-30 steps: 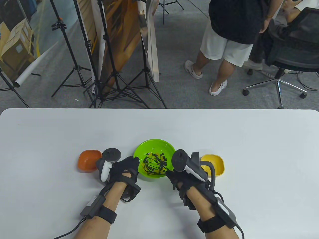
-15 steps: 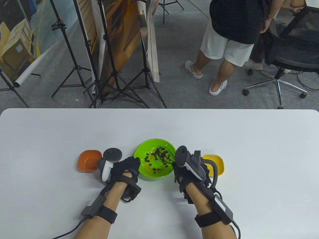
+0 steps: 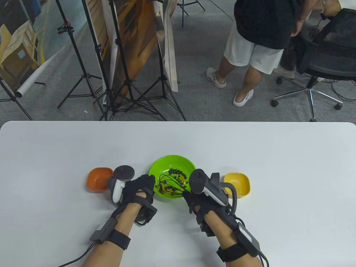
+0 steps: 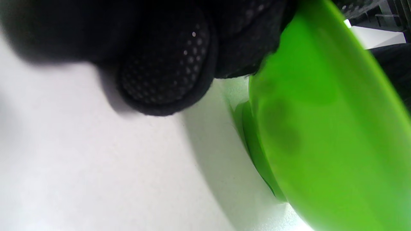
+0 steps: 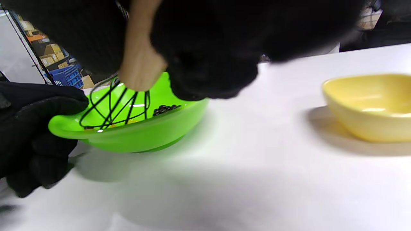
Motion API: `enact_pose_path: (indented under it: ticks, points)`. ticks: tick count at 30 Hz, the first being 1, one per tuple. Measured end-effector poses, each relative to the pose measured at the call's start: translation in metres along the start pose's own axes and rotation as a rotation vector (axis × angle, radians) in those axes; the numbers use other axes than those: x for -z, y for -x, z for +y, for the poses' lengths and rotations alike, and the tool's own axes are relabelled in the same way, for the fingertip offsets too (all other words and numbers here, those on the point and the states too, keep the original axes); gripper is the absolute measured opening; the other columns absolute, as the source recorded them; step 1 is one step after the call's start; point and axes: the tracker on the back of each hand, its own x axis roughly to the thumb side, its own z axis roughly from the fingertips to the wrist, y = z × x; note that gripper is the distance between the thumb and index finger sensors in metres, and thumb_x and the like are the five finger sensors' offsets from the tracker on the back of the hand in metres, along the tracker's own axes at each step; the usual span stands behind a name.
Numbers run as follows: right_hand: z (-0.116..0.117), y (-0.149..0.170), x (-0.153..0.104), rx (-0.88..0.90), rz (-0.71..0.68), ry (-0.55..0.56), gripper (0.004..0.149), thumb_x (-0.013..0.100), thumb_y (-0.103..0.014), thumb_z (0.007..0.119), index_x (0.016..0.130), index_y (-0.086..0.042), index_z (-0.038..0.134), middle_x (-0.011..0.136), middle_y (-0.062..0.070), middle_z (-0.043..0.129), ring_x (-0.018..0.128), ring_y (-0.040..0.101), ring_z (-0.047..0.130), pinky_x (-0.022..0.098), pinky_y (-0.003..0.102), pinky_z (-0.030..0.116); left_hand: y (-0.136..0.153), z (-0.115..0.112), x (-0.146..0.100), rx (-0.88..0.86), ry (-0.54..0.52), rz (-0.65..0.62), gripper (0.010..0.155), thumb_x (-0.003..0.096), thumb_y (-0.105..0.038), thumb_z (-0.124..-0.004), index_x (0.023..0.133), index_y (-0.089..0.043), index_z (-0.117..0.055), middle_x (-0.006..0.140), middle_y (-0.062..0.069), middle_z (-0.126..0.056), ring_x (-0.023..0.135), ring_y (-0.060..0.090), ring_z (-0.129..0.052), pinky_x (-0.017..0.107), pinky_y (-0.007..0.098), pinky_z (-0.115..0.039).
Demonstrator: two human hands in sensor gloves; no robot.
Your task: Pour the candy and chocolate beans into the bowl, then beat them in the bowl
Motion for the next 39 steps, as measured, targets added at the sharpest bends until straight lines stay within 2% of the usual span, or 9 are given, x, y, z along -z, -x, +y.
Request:
enact_pose_path:
  ticks: [6, 11, 16, 19, 22, 26, 31, 35, 39]
  points:
    - [-0.013, 0.012, 0.002, -0.108, 0.102, 0.072, 0.056, 0.045, -0.057, 0.084, 0.072, -0.009, 0.096, 0.033, 0.010, 0.102, 0.002, 0.022, 0.093, -0.003, 0.038, 0.085, -0.001, -0.002, 0.000, 0.011, 0.010, -0.006, 0.044, 0.0470, -0.059, -0.066, 0.067, -0.022, -0.080, 0.036, -0.013, -0.098, 0.027, 0.015, -0.108, 0.019, 0.029, -0.093]
    - [-0.003, 0.017, 0.018, -0.077, 0.163, 0.080, 0.059, 0.046, -0.057, 0.079, 0.072, -0.007, 0.093, 0.033, 0.008, 0.101, 0.001, 0.020, 0.093, -0.004, 0.037, 0.085, -0.002, -0.002, 0.000, 0.016, 0.009, -0.010, 0.044, 0.0469, -0.058, -0.067, 0.067, -0.021, -0.080, 0.035, -0.012, -0.098, 0.026, 0.015, -0.108, 0.018, 0.029, -0.093]
    - [0.017, 0.009, 0.029, 0.032, 0.135, 0.072, 0.059, 0.047, -0.057, 0.075, 0.071, -0.006, 0.092, 0.033, 0.007, 0.100, 0.001, 0.019, 0.093, -0.005, 0.036, 0.085, -0.002, -0.002, 0.000, 0.016, 0.013, -0.010, 0.044, 0.0469, -0.058, -0.067, 0.067, -0.022, -0.080, 0.035, -0.013, -0.098, 0.026, 0.015, -0.108, 0.018, 0.029, -0.093]
    - [0.022, 0.001, 0.028, 0.026, 0.102, 0.093, 0.059, 0.046, -0.058, 0.075, 0.071, -0.006, 0.091, 0.033, 0.006, 0.101, 0.001, 0.018, 0.093, -0.005, 0.036, 0.086, -0.001, -0.001, 0.001, 0.009, 0.013, -0.005, 0.044, 0.0469, -0.059, -0.067, 0.067, -0.022, -0.080, 0.035, -0.013, -0.098, 0.026, 0.015, -0.108, 0.018, 0.028, -0.093]
    - [0.024, -0.006, 0.022, 0.092, 0.048, 0.056, 0.059, 0.046, -0.057, 0.076, 0.071, -0.006, 0.092, 0.032, 0.007, 0.101, 0.001, 0.019, 0.092, -0.005, 0.036, 0.085, -0.001, -0.002, 0.001, 0.010, 0.012, -0.004, 0.044, 0.0469, -0.059, -0.066, 0.067, -0.022, -0.080, 0.035, -0.013, -0.098, 0.026, 0.014, -0.108, 0.018, 0.028, -0.093]
    - [0.015, -0.009, 0.008, 0.041, -0.016, 0.029, 0.058, 0.046, -0.058, 0.078, 0.072, -0.009, 0.094, 0.032, 0.007, 0.101, 0.000, 0.020, 0.092, -0.005, 0.037, 0.085, 0.001, 0.000, 0.001, -0.007, 0.001, 0.005, 0.044, 0.0470, -0.059, -0.066, 0.067, -0.022, -0.080, 0.035, -0.014, -0.098, 0.027, 0.014, -0.108, 0.019, 0.028, -0.093]
    - [-0.006, 0.005, -0.002, -0.001, 0.010, 0.017, 0.055, 0.045, -0.056, 0.085, 0.072, -0.009, 0.096, 0.033, 0.010, 0.102, 0.002, 0.024, 0.093, -0.003, 0.040, 0.084, 0.002, 0.001, 0.001, -0.013, 0.001, 0.008, 0.045, 0.0468, -0.059, -0.065, 0.067, -0.022, -0.080, 0.035, -0.013, -0.098, 0.027, 0.014, -0.108, 0.019, 0.028, -0.093]
    - [-0.017, 0.017, 0.004, -0.066, 0.075, 0.056, 0.055, 0.043, -0.056, 0.087, 0.072, -0.011, 0.097, 0.033, 0.010, 0.102, 0.002, 0.024, 0.093, -0.002, 0.039, 0.085, 0.001, 0.000, 0.002, 0.000, 0.022, -0.003, 0.044, 0.0467, -0.059, -0.066, 0.067, -0.022, -0.080, 0.035, -0.013, -0.098, 0.027, 0.015, -0.108, 0.019, 0.029, -0.093]
    - [-0.013, 0.025, 0.015, -0.038, 0.130, 0.068, 0.055, 0.044, -0.056, 0.085, 0.073, -0.010, 0.096, 0.033, 0.010, 0.102, 0.002, 0.023, 0.093, -0.003, 0.039, 0.085, 0.000, -0.001, 0.002, 0.005, 0.018, -0.005, 0.044, 0.0466, -0.059, -0.067, 0.067, -0.022, -0.080, 0.035, -0.013, -0.098, 0.026, 0.015, -0.108, 0.019, 0.029, -0.093]
